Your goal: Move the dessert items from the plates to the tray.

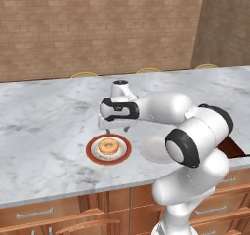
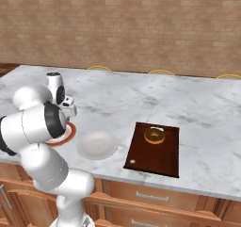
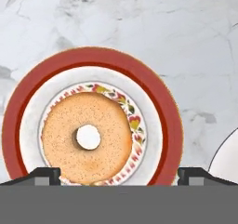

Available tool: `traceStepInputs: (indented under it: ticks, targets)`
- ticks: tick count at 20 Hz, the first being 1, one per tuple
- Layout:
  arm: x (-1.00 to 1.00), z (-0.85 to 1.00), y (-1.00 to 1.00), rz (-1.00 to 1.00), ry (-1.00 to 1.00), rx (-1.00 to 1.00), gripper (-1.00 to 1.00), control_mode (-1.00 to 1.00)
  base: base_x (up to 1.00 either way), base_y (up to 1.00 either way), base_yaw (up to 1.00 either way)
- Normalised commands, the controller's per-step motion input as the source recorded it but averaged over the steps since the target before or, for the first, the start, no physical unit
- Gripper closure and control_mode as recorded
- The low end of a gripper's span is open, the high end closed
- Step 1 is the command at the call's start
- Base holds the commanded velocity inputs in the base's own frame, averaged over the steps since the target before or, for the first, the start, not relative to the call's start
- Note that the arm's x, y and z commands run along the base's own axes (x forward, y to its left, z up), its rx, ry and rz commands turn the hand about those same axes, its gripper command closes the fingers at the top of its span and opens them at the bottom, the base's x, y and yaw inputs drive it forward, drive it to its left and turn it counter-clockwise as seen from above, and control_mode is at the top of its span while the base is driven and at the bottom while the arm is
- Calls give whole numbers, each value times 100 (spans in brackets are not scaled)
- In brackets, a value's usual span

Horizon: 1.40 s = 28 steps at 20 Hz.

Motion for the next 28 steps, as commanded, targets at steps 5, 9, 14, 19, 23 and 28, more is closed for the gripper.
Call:
traceStepInputs:
  ticks: [5, 9, 14, 19, 23, 28]
  targets:
    - [22, -22, 24, -15, 0, 0, -100, -100, 0, 0, 0]
    - [4, -26, 8, -12, 1, 0, -100, -100, 0, 0, 0]
    - [0, -29, -10, -9, 4, 0, -100, -100, 0, 0, 0]
    - [0, -28, -1, -4, 2, 0, -100, -100, 0, 0, 0]
    - [0, -26, 0, 0, 5, 0, -100, -100, 0, 0, 0]
    - [0, -26, 0, 0, 6, -1, -100, -100, 0, 0, 0]
